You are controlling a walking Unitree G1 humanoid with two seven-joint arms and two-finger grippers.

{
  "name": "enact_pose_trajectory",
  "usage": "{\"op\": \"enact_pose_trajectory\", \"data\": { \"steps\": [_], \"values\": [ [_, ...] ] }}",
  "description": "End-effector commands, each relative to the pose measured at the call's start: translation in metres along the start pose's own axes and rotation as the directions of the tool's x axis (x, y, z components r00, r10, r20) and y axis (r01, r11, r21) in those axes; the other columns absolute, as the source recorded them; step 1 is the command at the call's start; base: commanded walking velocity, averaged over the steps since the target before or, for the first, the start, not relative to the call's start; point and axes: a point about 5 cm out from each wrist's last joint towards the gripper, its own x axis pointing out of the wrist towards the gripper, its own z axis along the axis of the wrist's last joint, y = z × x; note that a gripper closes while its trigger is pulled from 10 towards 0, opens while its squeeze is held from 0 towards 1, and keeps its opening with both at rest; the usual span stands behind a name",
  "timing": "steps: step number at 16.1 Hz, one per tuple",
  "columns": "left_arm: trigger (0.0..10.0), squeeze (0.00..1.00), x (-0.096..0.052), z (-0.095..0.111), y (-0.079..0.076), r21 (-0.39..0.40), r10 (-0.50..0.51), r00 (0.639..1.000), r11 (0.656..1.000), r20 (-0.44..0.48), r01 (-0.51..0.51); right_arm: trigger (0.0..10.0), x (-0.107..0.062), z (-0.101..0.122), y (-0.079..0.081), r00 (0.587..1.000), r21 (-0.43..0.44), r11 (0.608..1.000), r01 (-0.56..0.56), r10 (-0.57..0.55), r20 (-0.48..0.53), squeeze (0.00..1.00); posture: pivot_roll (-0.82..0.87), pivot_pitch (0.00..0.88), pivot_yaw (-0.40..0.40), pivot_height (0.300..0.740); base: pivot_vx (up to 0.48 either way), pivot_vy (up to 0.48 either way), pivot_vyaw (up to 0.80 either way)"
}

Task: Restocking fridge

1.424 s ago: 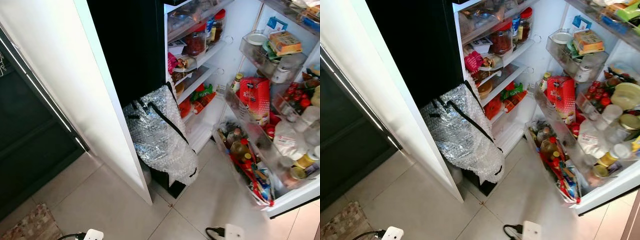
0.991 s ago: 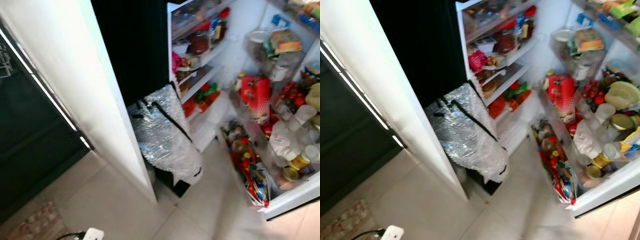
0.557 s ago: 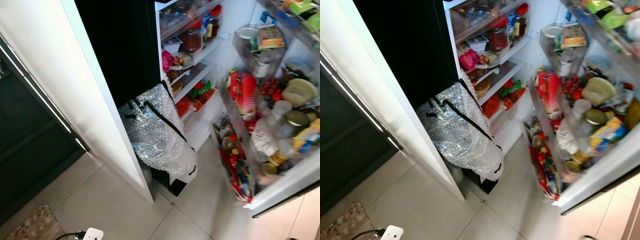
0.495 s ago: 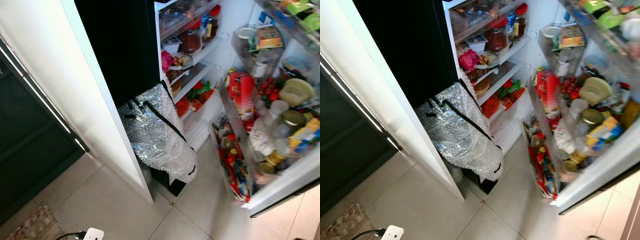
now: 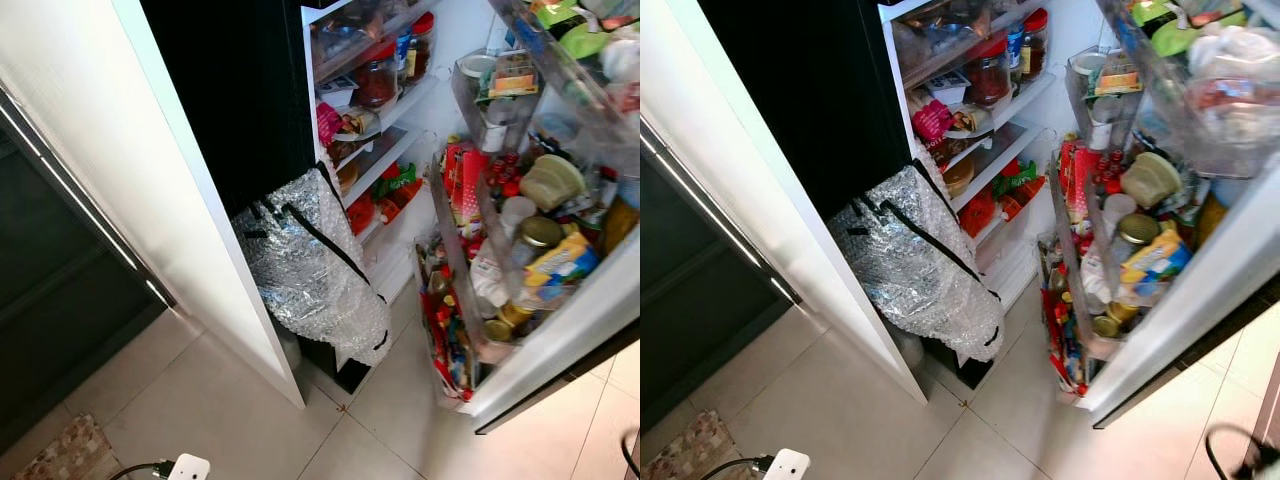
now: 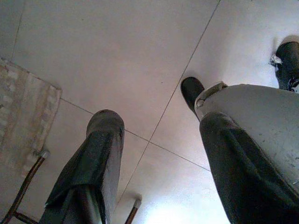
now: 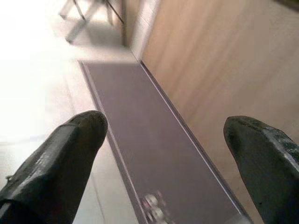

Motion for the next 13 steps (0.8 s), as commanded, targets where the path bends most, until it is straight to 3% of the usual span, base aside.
{"op": "enact_pose_trajectory", "data": {
  "steps": [1, 6, 8, 9, 13],
  "values": [
    [10.0, 0.00, -0.002, -0.008, -0.001, 0.016, -0.002, 1.000, 1.000, -0.031, 0.003, 10.0, -0.001, 0.006, 0.007, 0.999, -0.006, 0.999, -0.033, 0.034, 0.028, 0.00, -0.09, 0.105, 0.062, 0.740, 0.000, 0.000, 0.00],
    [10.0, 0.00, -0.001, -0.006, -0.002, 0.022, 0.000, 1.000, 1.000, -0.022, 0.000, 10.0, 0.003, 0.033, 0.024, 0.989, 0.029, 0.995, -0.093, 0.089, 0.117, 0.00, -0.08, 0.101, 0.061, 0.740, 0.000, 0.000, 0.00],
    [10.0, 0.00, 0.000, -0.004, -0.003, 0.021, 0.002, 1.000, 1.000, -0.016, -0.001, 10.0, -0.003, 0.039, 0.050, 0.956, 0.031, 0.961, -0.275, 0.270, 0.112, 0.00, -0.08, 0.119, 0.058, 0.740, 0.000, 0.000, 0.00],
    [10.0, 0.00, 0.000, -0.003, -0.003, 0.019, 0.003, 1.000, 1.000, -0.015, -0.002, 10.0, -0.010, 0.040, 0.066, 0.918, 0.057, 0.918, -0.393, 0.387, 0.090, 0.00, -0.08, 0.125, 0.058, 0.740, 0.000, 0.000, 0.00],
    [10.0, 0.00, 0.000, -0.003, -0.004, 0.021, 0.001, 1.000, 1.000, -0.017, -0.001, 10.0, -0.011, 0.050, 0.073, 0.892, 0.041, 0.895, -0.444, 0.436, 0.122, 0.00, -0.08, 0.133, 0.060, 0.740, 0.000, 0.000, 0.00]
  ]
}}
